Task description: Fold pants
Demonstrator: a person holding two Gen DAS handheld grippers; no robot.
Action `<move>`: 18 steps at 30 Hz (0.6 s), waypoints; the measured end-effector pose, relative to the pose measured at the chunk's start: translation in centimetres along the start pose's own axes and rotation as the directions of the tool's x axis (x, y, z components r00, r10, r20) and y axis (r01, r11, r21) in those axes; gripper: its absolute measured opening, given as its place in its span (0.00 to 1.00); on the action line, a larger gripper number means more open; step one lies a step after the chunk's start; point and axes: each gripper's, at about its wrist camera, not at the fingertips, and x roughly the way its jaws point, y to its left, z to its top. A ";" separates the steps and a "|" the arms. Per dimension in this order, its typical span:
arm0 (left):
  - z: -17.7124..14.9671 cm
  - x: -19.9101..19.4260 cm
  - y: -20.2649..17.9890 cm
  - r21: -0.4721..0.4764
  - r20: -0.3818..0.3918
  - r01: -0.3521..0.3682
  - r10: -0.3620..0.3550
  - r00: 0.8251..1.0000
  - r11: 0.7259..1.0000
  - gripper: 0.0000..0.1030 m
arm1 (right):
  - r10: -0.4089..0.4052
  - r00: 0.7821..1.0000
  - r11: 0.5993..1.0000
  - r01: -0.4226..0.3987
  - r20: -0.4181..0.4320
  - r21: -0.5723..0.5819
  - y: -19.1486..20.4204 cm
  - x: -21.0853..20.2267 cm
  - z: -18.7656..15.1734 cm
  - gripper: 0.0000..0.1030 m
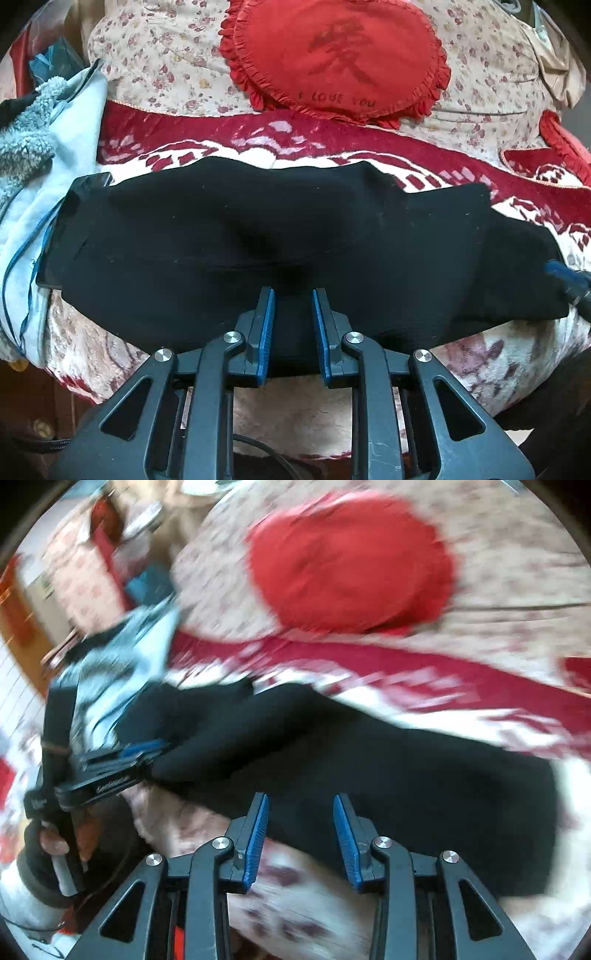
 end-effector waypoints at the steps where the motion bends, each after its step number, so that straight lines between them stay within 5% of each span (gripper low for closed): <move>1: 0.0 0.0 0.0 -0.008 -0.002 0.011 -0.011 1.000 1.000 0.18 | -0.044 0.999 0.999 0.043 0.016 0.032 -1.2 -1.1 -0.2 0.37; 5: 0.0 0.4 -0.8 0.007 -0.005 0.001 -0.001 1.000 1.000 0.18 | -0.202 0.979 0.963 0.198 0.002 0.185 -7.1 -3.1 -1.9 0.41; 9: -0.2 0.4 -1.0 0.008 -0.009 -0.003 0.003 1.000 1.000 0.18 | -0.166 0.984 0.948 0.176 -0.061 0.264 -9.7 -1.0 -2.5 0.42; 10: -0.1 0.4 -0.9 -0.001 -0.013 0.001 -0.001 1.000 1.000 0.18 | -0.149 0.988 0.949 0.157 -0.048 0.272 -9.9 -1.0 -2.7 0.38; 11: 0.0 0.4 -0.9 -0.008 -0.014 0.005 -0.005 1.000 1.000 0.18 | -0.123 0.992 0.954 0.125 -0.025 0.272 -9.8 -1.0 -2.6 0.17; 12: 0.1 0.2 -0.9 -0.017 -0.012 0.012 -0.013 1.000 1.000 0.18 | -0.079 0.997 0.963 0.081 -0.017 0.258 -9.5 -1.0 -2.2 0.09; 18: 0.4 -1.6 -2.9 0.025 0.028 0.048 -0.049 0.998 0.999 0.18 | -0.183 0.982 0.971 0.172 0.054 0.165 -9.2 -3.8 0.1 0.08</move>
